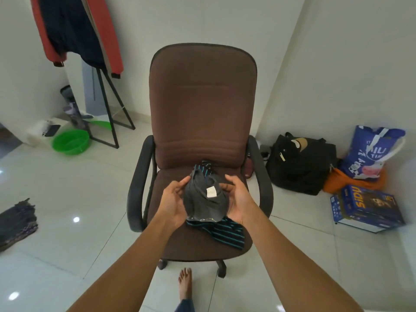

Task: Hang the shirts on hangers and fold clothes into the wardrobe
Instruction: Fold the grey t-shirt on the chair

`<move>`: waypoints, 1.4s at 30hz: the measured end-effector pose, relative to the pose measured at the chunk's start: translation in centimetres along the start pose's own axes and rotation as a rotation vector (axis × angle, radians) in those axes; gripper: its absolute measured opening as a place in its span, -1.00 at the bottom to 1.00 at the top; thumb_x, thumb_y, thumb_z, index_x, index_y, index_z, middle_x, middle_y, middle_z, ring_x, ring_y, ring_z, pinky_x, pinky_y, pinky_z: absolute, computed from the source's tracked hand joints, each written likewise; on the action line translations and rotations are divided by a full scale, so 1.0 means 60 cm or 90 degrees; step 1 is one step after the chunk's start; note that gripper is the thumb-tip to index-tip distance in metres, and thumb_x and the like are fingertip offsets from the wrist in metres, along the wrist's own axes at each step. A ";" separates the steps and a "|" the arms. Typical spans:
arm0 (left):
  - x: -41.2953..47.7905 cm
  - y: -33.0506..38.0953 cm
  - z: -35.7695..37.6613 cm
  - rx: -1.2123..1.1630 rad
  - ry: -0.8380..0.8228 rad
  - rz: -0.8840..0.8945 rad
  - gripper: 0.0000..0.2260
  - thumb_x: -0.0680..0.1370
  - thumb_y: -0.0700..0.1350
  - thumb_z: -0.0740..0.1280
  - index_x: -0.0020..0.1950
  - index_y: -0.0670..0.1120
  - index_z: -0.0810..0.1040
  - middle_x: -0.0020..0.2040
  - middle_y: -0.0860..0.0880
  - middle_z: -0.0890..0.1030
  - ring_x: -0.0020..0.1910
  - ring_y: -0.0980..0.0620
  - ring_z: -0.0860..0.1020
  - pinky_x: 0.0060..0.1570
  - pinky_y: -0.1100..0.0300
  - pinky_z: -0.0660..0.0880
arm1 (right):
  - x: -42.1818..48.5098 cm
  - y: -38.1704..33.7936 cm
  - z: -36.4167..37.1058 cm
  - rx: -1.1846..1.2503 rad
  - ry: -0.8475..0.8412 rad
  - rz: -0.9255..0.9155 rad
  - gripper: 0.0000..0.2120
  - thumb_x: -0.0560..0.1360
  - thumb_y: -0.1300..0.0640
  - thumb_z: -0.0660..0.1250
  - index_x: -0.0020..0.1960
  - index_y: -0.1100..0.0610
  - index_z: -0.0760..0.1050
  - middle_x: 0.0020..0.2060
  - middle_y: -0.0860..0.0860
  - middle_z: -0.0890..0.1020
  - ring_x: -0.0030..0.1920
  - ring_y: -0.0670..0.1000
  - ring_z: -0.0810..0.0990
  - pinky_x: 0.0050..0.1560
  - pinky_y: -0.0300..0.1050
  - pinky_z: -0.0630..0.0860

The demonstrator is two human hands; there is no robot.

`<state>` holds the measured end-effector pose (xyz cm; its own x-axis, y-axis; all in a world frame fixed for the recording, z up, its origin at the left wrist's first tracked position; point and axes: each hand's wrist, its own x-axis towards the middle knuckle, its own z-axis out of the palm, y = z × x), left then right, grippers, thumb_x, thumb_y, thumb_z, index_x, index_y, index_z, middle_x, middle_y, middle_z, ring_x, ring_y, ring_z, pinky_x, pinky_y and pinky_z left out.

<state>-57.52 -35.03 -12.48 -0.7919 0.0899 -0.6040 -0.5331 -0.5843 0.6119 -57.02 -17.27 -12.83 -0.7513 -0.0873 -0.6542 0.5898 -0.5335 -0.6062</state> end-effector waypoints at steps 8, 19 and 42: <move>-0.068 -0.163 -0.116 0.040 0.120 -0.147 -0.66 0.54 -0.05 0.27 0.22 -0.18 0.63 0.15 -0.19 0.67 0.18 -0.26 0.58 0.13 -0.21 0.51 | -0.055 0.198 -0.107 0.040 0.091 0.136 -0.52 0.55 -0.08 0.30 0.23 0.30 0.57 0.12 0.26 0.67 0.19 0.30 0.62 0.25 0.23 0.52; 0.061 -0.177 -0.166 0.237 0.113 -0.131 -0.65 0.55 -0.37 0.29 0.21 -0.02 0.63 0.23 -0.06 0.59 0.21 -0.17 0.54 0.21 -0.20 0.54 | 0.038 0.187 -0.139 0.087 0.174 0.107 -0.73 0.57 0.12 0.35 0.26 0.13 0.50 0.09 0.17 0.70 0.14 0.22 0.65 0.10 0.20 0.59; 0.536 -0.180 -0.223 0.710 0.028 0.065 -0.36 0.37 -0.37 0.22 0.43 0.03 0.41 0.29 -0.03 0.53 0.22 -0.07 0.57 0.27 -0.06 0.52 | 0.473 0.155 -0.218 -0.707 0.254 -0.110 -0.50 0.55 0.43 0.23 0.45 0.12 0.39 0.45 0.03 0.32 0.42 0.03 0.38 0.43 -0.22 0.27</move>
<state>-73.25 -36.58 -45.36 -0.8474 0.0412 -0.5294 -0.4528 0.4647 0.7609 -68.99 -13.73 -42.95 -0.8170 0.2862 -0.5006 0.5709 0.5240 -0.6321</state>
